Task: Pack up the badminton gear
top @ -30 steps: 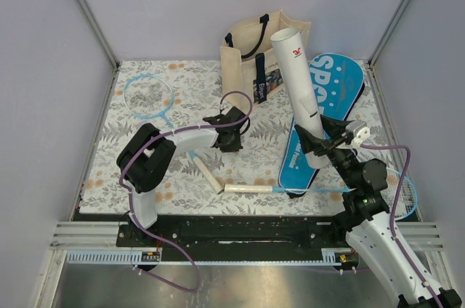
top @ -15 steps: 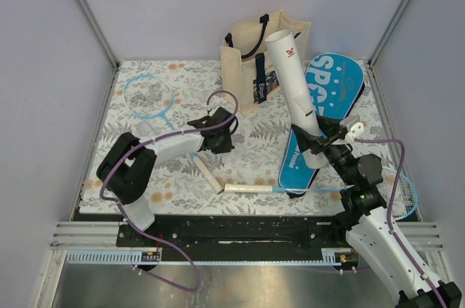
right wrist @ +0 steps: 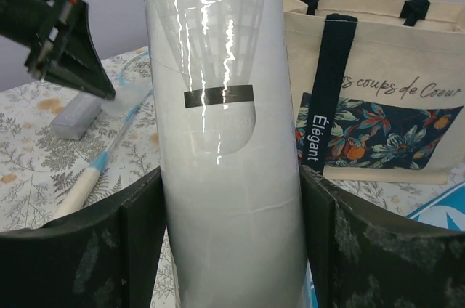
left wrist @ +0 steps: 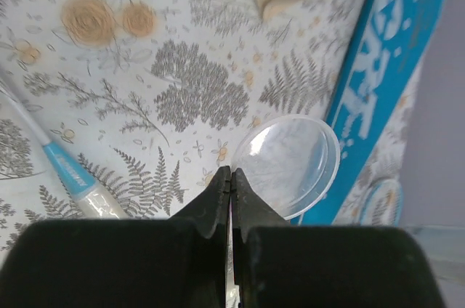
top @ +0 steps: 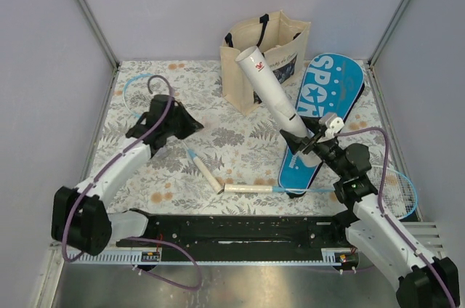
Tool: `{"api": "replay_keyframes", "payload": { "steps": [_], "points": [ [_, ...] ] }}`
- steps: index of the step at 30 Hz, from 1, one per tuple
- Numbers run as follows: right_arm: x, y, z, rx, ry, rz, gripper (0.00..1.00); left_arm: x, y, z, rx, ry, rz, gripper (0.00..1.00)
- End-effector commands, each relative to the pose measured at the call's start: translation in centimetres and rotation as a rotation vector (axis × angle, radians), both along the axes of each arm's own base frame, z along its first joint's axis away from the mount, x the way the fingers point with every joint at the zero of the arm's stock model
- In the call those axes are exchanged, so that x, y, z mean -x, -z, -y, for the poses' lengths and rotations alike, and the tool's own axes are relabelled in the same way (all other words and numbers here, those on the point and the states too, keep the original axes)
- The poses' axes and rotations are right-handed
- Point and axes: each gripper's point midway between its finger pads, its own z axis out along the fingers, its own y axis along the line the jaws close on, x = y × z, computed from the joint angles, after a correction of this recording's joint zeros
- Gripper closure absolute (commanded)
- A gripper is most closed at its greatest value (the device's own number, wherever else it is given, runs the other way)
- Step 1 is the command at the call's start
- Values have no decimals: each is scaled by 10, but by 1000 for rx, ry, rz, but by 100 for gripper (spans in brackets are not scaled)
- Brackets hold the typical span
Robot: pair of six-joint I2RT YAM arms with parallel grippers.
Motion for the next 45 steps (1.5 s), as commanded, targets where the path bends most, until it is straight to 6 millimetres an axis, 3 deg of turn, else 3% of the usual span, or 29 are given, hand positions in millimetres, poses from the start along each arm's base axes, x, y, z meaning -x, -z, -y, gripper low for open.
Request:
{"api": "replay_keyframes", "payload": {
  "steps": [1, 4, 8, 14, 20, 27, 33, 45],
  "points": [
    [12, -29, -20, 9, -125, 252, 73, -1, -63, -26, 183, -18, 149, 100],
    [17, -23, -34, 46, -218, 319, 72, 0, -94, -50, 268, -54, 211, 100],
    [13, -15, -47, 126, -267, 404, 70, 4, -136, -67, 383, -43, 282, 100],
    [7, 3, -61, 246, -350, 456, 70, 20, -189, -62, 601, 109, 359, 100],
    [-9, 23, -56, 406, -296, 471, 68, 25, -205, -53, 707, 219, 345, 100],
    [-24, 25, -53, 468, -244, 488, 69, 39, -213, -36, 722, 313, 330, 100],
    [-28, 20, -51, 473, -220, 508, 69, 54, -200, -23, 699, 366, 277, 100],
    [-23, 11, -51, 446, -216, 542, 70, 72, -177, -18, 626, 373, 198, 100]
  ]
}}
